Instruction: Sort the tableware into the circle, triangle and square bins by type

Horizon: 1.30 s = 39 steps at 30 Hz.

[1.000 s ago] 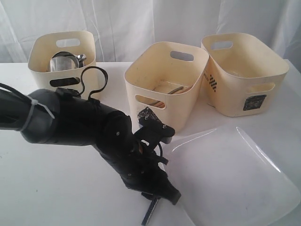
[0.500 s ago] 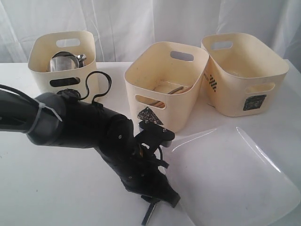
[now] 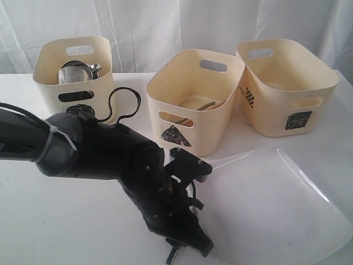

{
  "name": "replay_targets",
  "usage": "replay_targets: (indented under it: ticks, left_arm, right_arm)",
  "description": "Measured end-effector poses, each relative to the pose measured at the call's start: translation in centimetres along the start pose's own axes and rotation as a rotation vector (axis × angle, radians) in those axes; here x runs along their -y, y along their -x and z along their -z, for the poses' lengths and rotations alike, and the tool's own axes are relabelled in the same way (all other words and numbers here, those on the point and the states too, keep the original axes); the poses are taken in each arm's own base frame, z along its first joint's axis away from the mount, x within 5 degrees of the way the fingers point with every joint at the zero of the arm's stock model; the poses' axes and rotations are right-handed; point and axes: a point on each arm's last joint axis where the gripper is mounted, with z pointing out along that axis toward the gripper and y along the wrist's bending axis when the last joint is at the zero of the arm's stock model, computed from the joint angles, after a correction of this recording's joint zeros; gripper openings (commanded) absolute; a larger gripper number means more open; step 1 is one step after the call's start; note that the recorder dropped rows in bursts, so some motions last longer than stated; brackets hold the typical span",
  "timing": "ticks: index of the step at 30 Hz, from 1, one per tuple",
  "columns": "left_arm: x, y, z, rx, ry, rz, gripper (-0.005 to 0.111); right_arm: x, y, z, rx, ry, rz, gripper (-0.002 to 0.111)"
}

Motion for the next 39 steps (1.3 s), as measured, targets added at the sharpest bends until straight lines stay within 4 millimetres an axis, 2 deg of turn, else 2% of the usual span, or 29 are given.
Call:
replay_targets:
  ticks: [7,9,16,21,23,29,33,35,39]
  left_arm:
    - [-0.3,-0.5,0.2,-0.063,0.063,0.01,0.045]
    - [-0.3,-0.5,0.2,-0.063,0.07,0.007,0.04]
    - [-0.5,-0.6,-0.1,-0.079,0.088,-0.003,0.0]
    - [-1.0,-0.6,0.0,-0.08,0.103,-0.01,0.0]
    - [-1.7,-0.4,0.0,-0.079,0.105,0.02,0.0]
    - [-6.0,-0.4,0.6,-0.095,0.146,0.134,0.0]
    - [-8.9,-1.0,2.1,-0.122,0.214,0.148,0.0]
    - [-9.1,-1.3,3.2,-0.137,0.23,0.141,0.0]
    - [-8.4,-1.2,6.1,-0.088,0.226,0.103,0.0]
  right_arm:
    - [0.0,0.0,0.0,0.0,0.0,0.0,0.0]
    - [0.0,0.0,0.0,0.0,0.0,0.0,0.0]
    - [0.0,0.0,0.0,0.0,0.0,0.0,0.0]
    - [0.0,0.0,0.0,0.0,0.0,0.0,0.0]
    - [0.0,0.0,0.0,0.0,0.0,0.0,0.0]
    - [0.0,0.0,0.0,0.0,0.0,0.0,0.0]
    - [0.0,0.0,0.0,0.0,0.0,0.0,0.0]
    - [0.0,0.0,0.0,0.0,0.0,0.0,0.0]
    - [0.0,0.0,0.0,0.0,0.0,0.0,0.0]
